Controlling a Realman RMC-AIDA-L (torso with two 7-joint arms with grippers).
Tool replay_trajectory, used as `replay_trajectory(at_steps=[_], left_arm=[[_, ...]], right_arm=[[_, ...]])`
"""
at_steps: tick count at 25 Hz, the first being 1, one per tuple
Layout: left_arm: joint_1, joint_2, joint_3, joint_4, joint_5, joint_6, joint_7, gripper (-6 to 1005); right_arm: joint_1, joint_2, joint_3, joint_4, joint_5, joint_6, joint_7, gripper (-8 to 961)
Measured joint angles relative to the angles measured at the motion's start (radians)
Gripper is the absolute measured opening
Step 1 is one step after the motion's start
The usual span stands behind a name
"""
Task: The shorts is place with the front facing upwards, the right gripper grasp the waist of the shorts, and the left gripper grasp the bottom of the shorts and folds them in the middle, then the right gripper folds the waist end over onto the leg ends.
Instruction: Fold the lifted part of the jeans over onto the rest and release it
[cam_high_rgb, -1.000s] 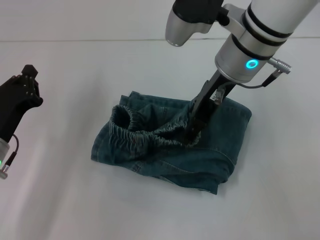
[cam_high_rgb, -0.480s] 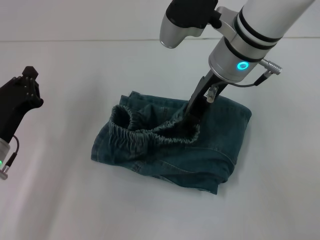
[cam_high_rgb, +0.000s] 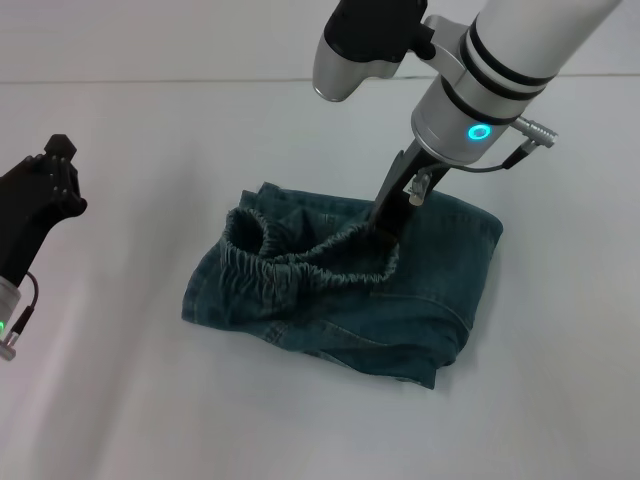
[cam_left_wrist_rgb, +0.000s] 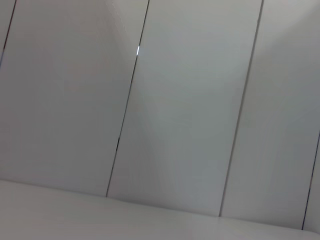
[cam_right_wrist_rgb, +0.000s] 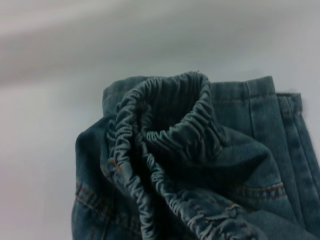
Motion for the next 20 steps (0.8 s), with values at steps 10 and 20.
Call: replay_trajectory(at_steps=[10,20], left_arm=[[0.005,0.002,-0.003,0.0,-0.005,-0.001,0.0,0],[0.025,0.0,-0.009,0.003,-0.005,0.005,0.0,0]], right_arm=[[0.02,0.0,0.0,-0.013,0.002,0.064,-0.023,81],[0.021,0.003,-0.012,0.005,0.104,0.235,-0.097,104]])
